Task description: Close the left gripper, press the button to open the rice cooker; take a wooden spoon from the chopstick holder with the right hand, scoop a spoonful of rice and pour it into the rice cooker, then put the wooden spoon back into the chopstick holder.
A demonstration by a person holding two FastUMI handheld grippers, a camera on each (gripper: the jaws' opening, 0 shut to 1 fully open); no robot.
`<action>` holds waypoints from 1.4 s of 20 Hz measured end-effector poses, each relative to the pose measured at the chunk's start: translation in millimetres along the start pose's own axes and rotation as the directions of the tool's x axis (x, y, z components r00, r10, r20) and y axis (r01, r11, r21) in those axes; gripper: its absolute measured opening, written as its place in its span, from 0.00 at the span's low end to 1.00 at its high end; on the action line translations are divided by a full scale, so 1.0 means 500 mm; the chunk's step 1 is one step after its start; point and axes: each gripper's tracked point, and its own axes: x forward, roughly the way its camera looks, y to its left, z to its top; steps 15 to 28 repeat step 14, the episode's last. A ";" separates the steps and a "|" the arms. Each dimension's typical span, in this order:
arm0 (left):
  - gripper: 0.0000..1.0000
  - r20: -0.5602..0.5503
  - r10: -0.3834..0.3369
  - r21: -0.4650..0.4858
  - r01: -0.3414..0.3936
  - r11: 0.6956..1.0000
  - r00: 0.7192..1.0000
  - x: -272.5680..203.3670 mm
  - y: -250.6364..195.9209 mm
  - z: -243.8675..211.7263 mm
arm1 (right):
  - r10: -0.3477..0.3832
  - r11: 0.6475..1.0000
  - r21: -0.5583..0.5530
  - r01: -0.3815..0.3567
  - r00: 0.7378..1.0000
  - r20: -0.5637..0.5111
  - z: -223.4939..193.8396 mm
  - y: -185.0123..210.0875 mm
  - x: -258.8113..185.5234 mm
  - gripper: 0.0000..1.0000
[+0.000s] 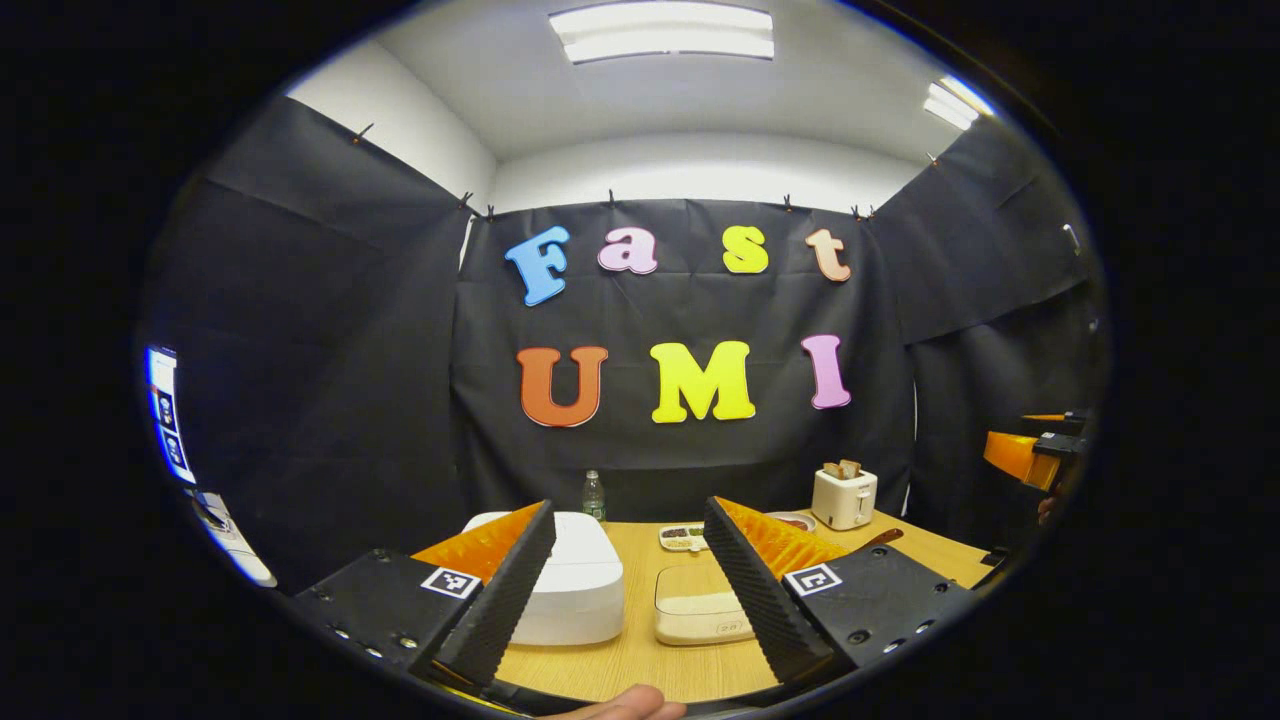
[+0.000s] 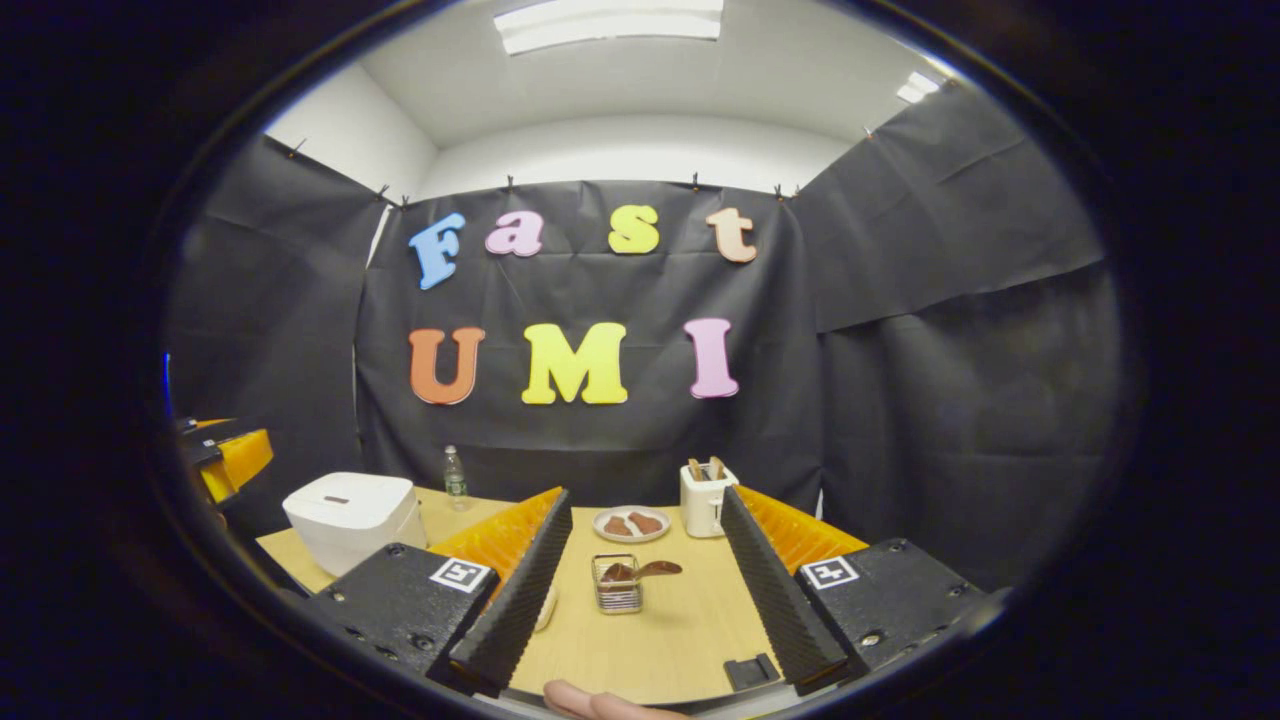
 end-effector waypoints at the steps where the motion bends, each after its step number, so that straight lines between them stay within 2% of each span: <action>1: 0.95 0.004 -0.004 -0.007 0.004 1.000 1.000 -0.001 0.002 0.003 | 0.000 1.000 0.000 0.000 1.000 0.003 0.003 0.001 -0.002 0.98; 3: 0.95 0.009 -0.017 -0.016 0.017 1.000 1.000 -0.008 0.002 0.006 | 0.001 1.000 0.005 -0.001 1.000 0.005 0.006 0.000 -0.001 0.98; 5: 0.94 0.012 -0.064 -0.031 0.065 0.997 0.998 -0.014 -0.016 0.005 | 0.003 1.000 0.002 -0.003 1.000 0.005 0.004 -0.006 -0.008 0.98; 7: 0.94 0.006 -0.084 -0.027 0.085 0.996 0.996 -0.015 -0.016 0.004 | -0.006 1.000 0.005 0.006 1.000 0.005 0.003 -0.018 -0.007 0.94; 12: 0.94 0.004 -0.071 -0.021 0.072 0.997 0.997 -0.016 -0.010 0.001 | -0.030 0.999 0.018 0.030 1.000 -0.003 -0.004 -0.040 -0.008 0.94; 13: 0.94 -0.001 -0.076 -0.021 0.076 0.997 0.997 -0.016 -0.014 -0.005 | -0.036 0.999 0.019 0.036 0.999 -0.001 -0.002 -0.044 -0.010 0.98; 28: 0.94 -0.010 -0.076 -0.022 0.076 0.997 0.997 -0.013 -0.017 -0.007 | -0.036 0.999 0.022 0.036 0.999 0.002 -0.001 -0.047 -0.011 0.98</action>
